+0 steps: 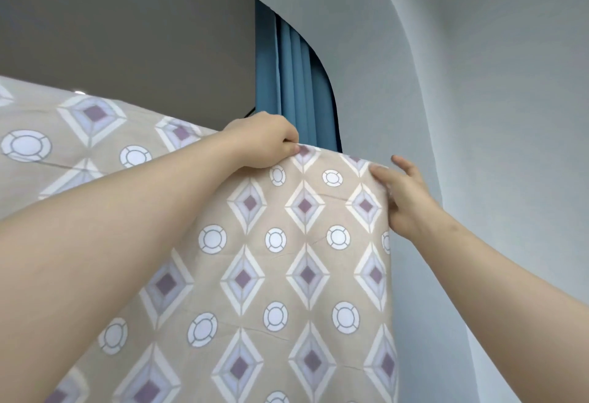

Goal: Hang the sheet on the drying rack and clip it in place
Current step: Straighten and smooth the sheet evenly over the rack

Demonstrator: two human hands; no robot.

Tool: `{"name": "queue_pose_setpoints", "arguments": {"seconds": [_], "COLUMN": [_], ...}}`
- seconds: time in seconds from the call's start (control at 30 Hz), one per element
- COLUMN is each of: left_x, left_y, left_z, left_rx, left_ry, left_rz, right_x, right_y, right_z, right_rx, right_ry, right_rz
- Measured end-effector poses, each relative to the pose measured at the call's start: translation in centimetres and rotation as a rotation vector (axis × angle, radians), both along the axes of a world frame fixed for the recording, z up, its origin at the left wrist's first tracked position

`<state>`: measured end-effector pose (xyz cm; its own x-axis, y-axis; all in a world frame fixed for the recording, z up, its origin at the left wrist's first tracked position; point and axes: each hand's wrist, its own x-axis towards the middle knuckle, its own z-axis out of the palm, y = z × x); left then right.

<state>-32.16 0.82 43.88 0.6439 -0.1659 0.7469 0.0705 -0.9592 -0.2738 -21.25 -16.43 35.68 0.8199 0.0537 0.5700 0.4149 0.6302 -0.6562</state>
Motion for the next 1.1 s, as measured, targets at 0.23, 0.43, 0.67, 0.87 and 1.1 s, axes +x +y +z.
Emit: {"name": "queue_pose_setpoints", "arguments": {"seconds": [0.23,0.43,0.67,0.87,1.1], "left_x": [1.6,2.8,2.7,2.7,1.8], "left_y": [0.3,1.3,1.7,2.6,2.4], "left_z": [-1.0,-3.5,-5.0,-8.4,-12.5], "left_rx": [0.160,0.222,0.193,0.237,0.241], "left_ry": [-0.225,-0.447,-0.511,-0.593,-0.549], "left_rz": [0.131,0.126,0.101,0.076,0.057], "right_x": [1.7,2.1,3.1,1.9,0.1], "right_y": [0.5,1.6,2.1,1.9,2.1], "right_z": [0.1,-4.8,-6.8,-11.4,-12.1], "right_rx": [-0.147,-0.561,-0.152,-0.634,-0.663], "right_ry": [-0.098,-0.091,-0.026,0.008,0.136], "right_rz": [-0.311,0.245,0.041,-0.084,-0.074]}}
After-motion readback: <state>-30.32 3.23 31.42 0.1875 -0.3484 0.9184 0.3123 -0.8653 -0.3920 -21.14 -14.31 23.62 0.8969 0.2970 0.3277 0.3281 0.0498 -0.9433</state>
